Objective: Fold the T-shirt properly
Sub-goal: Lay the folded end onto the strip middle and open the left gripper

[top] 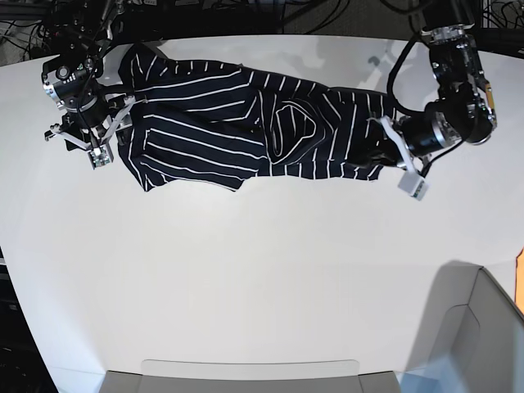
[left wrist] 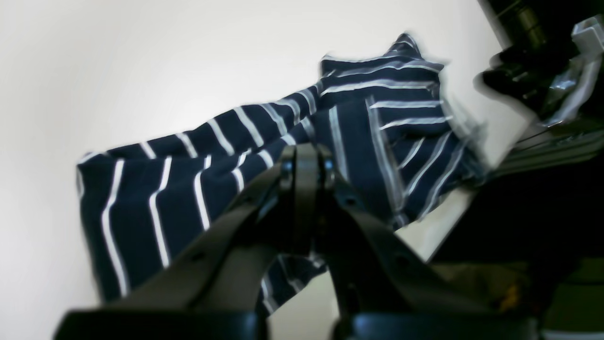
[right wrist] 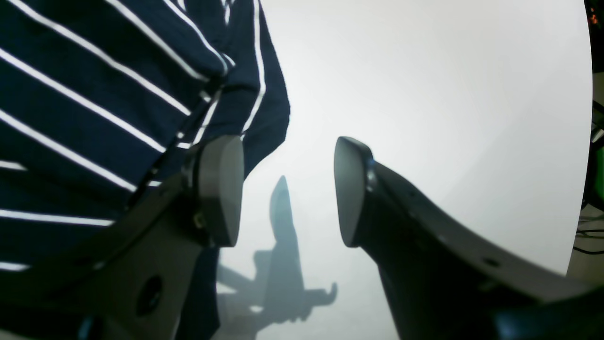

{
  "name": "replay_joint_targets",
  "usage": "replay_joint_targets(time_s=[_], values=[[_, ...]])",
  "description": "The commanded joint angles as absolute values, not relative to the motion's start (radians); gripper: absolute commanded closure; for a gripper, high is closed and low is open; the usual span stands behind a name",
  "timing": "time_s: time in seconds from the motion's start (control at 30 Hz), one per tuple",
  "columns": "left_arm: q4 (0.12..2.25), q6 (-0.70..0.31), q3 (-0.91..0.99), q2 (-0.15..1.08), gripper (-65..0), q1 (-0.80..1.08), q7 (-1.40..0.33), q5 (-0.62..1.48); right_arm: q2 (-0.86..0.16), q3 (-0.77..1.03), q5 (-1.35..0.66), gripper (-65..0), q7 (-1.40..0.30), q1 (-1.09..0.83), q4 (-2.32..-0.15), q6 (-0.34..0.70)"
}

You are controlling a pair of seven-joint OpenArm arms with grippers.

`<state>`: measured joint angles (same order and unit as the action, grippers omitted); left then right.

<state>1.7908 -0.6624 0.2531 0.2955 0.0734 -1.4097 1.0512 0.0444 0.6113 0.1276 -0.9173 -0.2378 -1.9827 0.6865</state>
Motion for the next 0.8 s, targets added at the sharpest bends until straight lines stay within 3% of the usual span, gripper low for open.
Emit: replay_joint_targets(time_s=[0.0,0.2,0.5,0.77], values=[[1.805,-0.664,0.239,0.308,0.0,0.076,-1.396,1.015,0.039,0.61,0.114,-30.9,-0.9,-0.228,-2.0,0.698],[1.807,-0.664,0.067,0.306,0.0,0.076,-1.396,0.816,0.042,0.608,0.114,-30.9,-0.9,-0.223,-2.0,0.698],[1.805,-0.664,-0.018,0.214,0.0,0.074,-1.396,0.803,0.039,0.615,0.114,-30.9,-0.9,-0.228,-2.002,0.698],[1.728,-0.664,-0.156,0.209,0.0,0.067,-1.396,0.802,0.039,0.616,0.113,-30.9,-0.9,-0.228,-2.005,0.698]])
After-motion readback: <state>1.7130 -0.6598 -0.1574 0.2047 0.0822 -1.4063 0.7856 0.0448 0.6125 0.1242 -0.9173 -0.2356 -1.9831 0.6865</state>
